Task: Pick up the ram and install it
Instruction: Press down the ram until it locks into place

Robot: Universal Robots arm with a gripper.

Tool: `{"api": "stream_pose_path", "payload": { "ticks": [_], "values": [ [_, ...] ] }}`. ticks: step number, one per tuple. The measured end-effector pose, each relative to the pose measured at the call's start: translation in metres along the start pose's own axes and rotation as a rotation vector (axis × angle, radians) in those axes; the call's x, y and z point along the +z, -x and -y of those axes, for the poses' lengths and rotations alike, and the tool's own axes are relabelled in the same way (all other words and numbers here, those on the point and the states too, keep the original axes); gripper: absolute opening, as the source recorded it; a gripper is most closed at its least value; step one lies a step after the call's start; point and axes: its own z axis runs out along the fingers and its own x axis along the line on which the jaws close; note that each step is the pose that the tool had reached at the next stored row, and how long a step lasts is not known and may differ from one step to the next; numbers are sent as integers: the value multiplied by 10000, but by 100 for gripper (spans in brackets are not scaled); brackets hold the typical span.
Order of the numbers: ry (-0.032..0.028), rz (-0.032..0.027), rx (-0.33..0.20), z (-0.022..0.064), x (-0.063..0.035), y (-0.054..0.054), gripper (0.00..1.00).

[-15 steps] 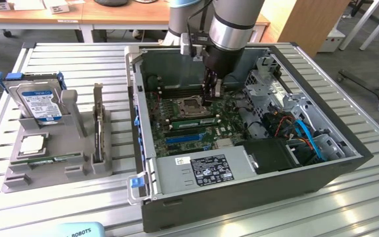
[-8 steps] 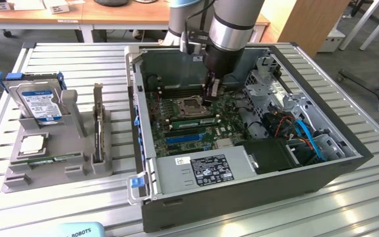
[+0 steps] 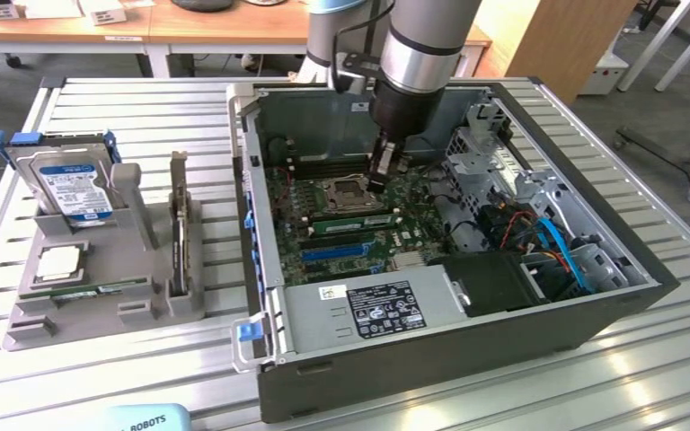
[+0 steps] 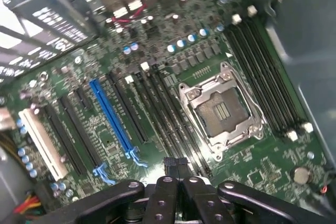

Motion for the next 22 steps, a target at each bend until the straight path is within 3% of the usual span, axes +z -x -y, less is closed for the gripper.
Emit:
{"api": "stream_pose_path", "payload": {
  "ticks": [22],
  "values": [
    [-99, 157, 3991, 0, 19, -1, 10]
  ]
}}
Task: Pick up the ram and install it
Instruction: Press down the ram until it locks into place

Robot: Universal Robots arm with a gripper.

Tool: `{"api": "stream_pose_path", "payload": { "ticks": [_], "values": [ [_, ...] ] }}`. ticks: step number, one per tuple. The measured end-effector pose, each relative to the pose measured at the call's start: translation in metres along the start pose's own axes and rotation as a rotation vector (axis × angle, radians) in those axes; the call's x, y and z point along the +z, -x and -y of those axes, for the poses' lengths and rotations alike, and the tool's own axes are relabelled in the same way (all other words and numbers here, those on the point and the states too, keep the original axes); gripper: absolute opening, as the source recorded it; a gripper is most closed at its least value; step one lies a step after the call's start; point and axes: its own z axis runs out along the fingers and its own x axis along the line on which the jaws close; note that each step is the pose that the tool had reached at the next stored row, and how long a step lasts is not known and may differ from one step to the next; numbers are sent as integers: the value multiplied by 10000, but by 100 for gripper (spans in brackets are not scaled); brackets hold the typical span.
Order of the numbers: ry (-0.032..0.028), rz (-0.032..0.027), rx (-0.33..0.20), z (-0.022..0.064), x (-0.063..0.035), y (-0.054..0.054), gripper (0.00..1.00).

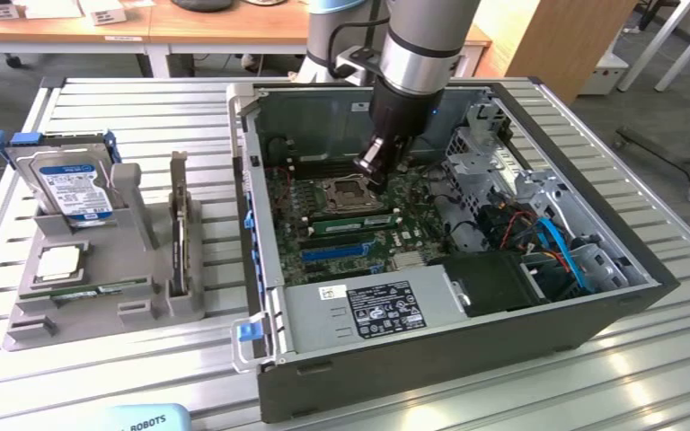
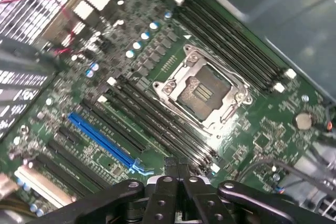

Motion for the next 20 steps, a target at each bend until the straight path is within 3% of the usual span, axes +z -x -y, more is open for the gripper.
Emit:
{"api": "stream_pose_path", "payload": {
  "ticks": [6, 16, 20],
  "values": [
    [-25, 41, 1036, 0, 4, 0, 10],
    [-27, 44, 1100, 0, 4, 0, 10],
    [-37, 60, 1486, 0, 6, 0, 10]
  ]
}}
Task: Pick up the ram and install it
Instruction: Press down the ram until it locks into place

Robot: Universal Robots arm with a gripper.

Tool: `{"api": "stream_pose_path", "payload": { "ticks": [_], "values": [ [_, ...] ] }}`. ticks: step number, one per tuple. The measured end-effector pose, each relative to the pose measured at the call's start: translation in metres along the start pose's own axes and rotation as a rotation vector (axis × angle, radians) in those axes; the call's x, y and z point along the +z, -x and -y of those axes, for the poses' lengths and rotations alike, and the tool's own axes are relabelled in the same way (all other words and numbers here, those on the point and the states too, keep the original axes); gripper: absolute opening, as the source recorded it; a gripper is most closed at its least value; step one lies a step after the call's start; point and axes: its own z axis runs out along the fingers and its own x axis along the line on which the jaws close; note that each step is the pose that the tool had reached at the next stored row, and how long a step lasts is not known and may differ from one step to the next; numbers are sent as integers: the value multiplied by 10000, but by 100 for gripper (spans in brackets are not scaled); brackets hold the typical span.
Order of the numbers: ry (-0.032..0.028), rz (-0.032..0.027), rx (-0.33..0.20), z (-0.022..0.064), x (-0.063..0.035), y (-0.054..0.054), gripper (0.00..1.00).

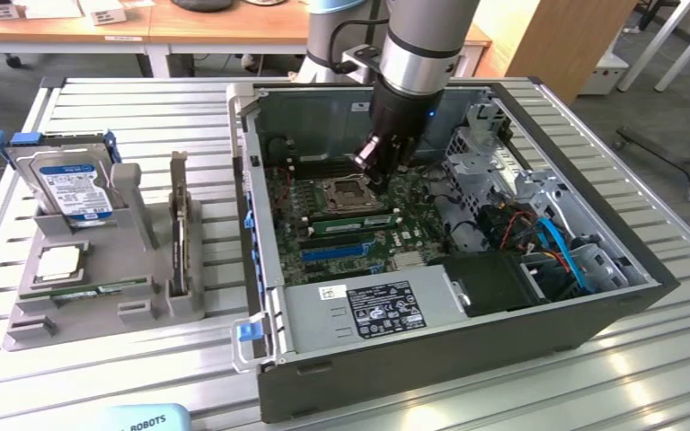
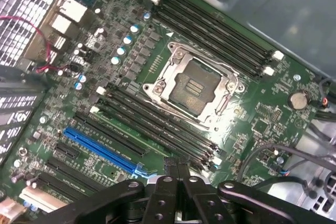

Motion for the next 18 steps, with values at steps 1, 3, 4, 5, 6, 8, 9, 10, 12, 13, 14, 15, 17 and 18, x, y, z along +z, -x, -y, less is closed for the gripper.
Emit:
{"api": "stream_pose_path", "payload": {
  "ticks": [1, 3, 4, 5, 6, 8, 9, 10, 12, 13, 14, 15, 17, 18],
  "values": [
    [-4, 5, 135, 0, 0, 0, 10],
    [-11, 17, 443, 0, 2, 0, 10],
    [-15, 23, 592, 0, 2, 0, 10],
    [-19, 29, 744, 0, 3, 0, 10],
    [-22, 35, 886, 0, 3, 0, 10],
    [-28, 45, 1155, 0, 4, 0, 10],
    [-31, 51, 1280, 0, 5, 0, 10],
    [-34, 56, 1392, 0, 5, 0, 10],
    [-40, 64, 1618, 0, 6, 0, 10],
    [-43, 68, 1730, 0, 6, 0, 10],
    [-45, 73, 1846, 0, 7, 0, 10],
    [-47, 78, 1961, 0, 7, 0, 10],
    [-54, 86, 2185, 0, 8, 0, 10],
    [-57, 91, 2308, 0, 8, 0, 10]
  ]
}}
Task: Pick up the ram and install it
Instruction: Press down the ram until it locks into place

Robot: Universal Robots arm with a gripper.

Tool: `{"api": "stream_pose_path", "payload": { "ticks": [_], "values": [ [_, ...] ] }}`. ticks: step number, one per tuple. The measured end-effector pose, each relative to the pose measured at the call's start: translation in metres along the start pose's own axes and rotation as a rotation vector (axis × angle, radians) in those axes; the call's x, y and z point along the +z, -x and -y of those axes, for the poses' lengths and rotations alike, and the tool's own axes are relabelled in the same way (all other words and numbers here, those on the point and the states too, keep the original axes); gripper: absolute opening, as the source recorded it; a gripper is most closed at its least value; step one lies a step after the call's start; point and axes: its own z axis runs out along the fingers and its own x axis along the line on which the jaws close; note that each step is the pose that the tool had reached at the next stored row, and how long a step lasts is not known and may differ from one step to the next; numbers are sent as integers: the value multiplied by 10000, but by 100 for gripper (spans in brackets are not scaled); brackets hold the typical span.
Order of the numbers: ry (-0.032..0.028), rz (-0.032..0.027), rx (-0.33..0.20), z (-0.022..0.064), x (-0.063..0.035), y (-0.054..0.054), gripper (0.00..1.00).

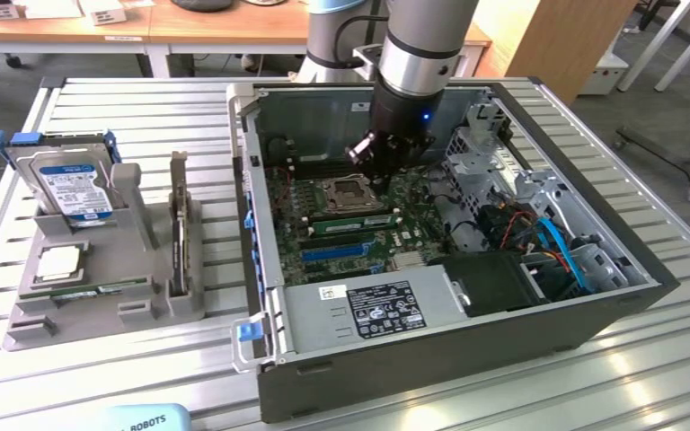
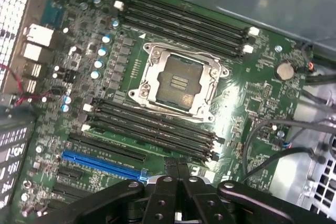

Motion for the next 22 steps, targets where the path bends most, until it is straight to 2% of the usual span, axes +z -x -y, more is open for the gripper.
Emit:
{"api": "stream_pose_path", "payload": {
  "ticks": [14, 22],
  "values": [
    [-43, 70, 1754, 0, 8, 0, 10],
    [-45, 73, 1837, 0, 8, 0, 10]
  ]
}}
